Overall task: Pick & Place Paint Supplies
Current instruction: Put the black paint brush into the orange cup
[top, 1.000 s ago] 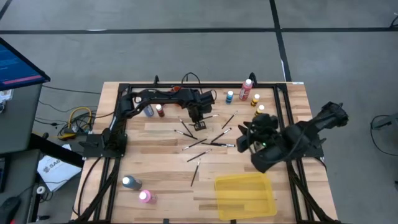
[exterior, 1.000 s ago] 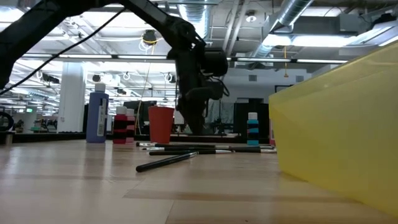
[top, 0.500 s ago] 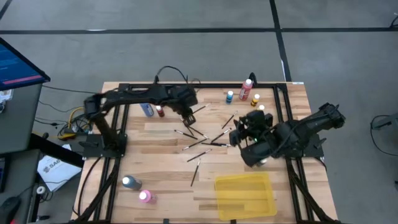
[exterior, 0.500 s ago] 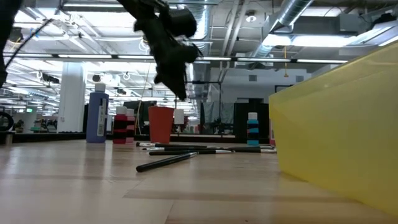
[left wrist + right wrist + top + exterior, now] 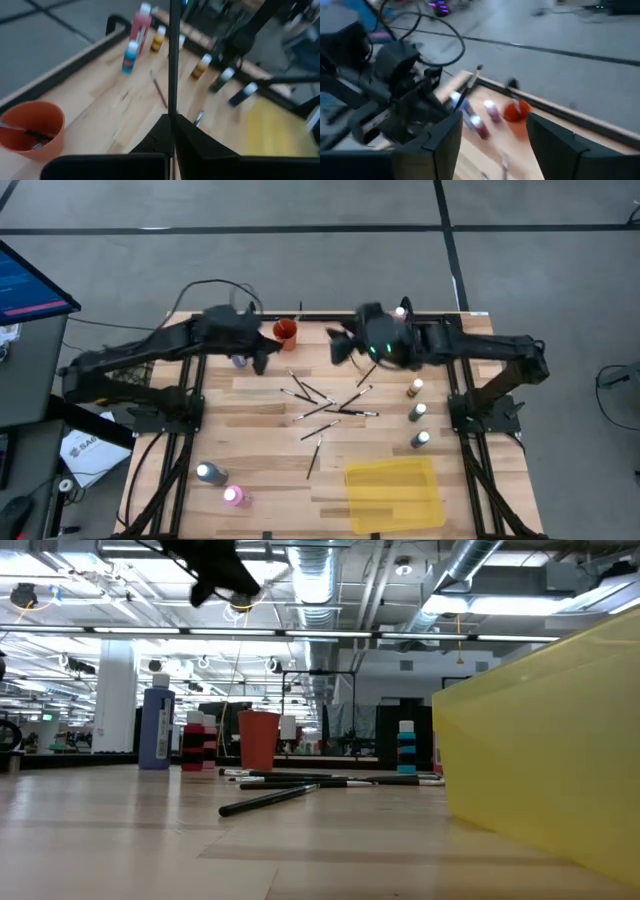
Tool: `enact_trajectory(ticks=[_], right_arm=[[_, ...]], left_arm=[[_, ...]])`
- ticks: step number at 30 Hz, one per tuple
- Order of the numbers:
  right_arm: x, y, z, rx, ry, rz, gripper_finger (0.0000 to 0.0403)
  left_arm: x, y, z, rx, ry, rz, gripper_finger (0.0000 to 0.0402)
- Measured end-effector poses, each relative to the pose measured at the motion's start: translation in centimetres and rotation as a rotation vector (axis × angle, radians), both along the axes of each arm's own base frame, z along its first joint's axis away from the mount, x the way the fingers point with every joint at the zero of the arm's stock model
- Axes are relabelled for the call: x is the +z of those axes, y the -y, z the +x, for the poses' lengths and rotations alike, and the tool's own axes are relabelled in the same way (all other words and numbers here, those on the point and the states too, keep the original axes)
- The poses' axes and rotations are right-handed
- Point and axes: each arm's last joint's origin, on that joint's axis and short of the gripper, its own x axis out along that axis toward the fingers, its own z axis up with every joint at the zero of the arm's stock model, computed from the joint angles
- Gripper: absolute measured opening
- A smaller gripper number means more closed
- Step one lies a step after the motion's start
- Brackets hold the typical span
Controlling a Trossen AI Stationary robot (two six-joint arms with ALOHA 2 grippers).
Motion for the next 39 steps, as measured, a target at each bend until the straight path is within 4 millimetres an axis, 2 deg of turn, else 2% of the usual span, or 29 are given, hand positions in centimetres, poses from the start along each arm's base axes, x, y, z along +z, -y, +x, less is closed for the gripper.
enact_trajectory(ticks=[3,7,14,22,32,39], right_arm=[[0.2,2.3,1.9,0.076,0.098,-0.028,0.0218],[-0.2,4.5,4.6,0.187,0.228,-0.054,0.0219],[-2.0,6.1,7.9,0.320,0.348,-0.075,0.0219],[-2.8,7.0,8.4,0.310,0.315,-0.097,0.0219],[-2.6,8.6,8.0,0.276,0.326,-0.117,0.0217],[-2.6,9.1,7.9,0.319,0.318,-0.128,0.0182]], left_arm=[[0.8,0.6,-1.9,0.011,0.078,0.009,0.0000],[1.4,1.1,-3.4,0.018,0.134,0.010,0.0000],[1.6,1.2,-3.7,0.025,0.148,0.015,0.0000],[1.4,1.1,-3.3,0.023,0.138,0.012,0.0000],[1.4,1.1,-3.2,0.022,0.142,0.016,0.0000],[1.2,0.9,-2.8,0.020,0.128,0.018,0.0000]])
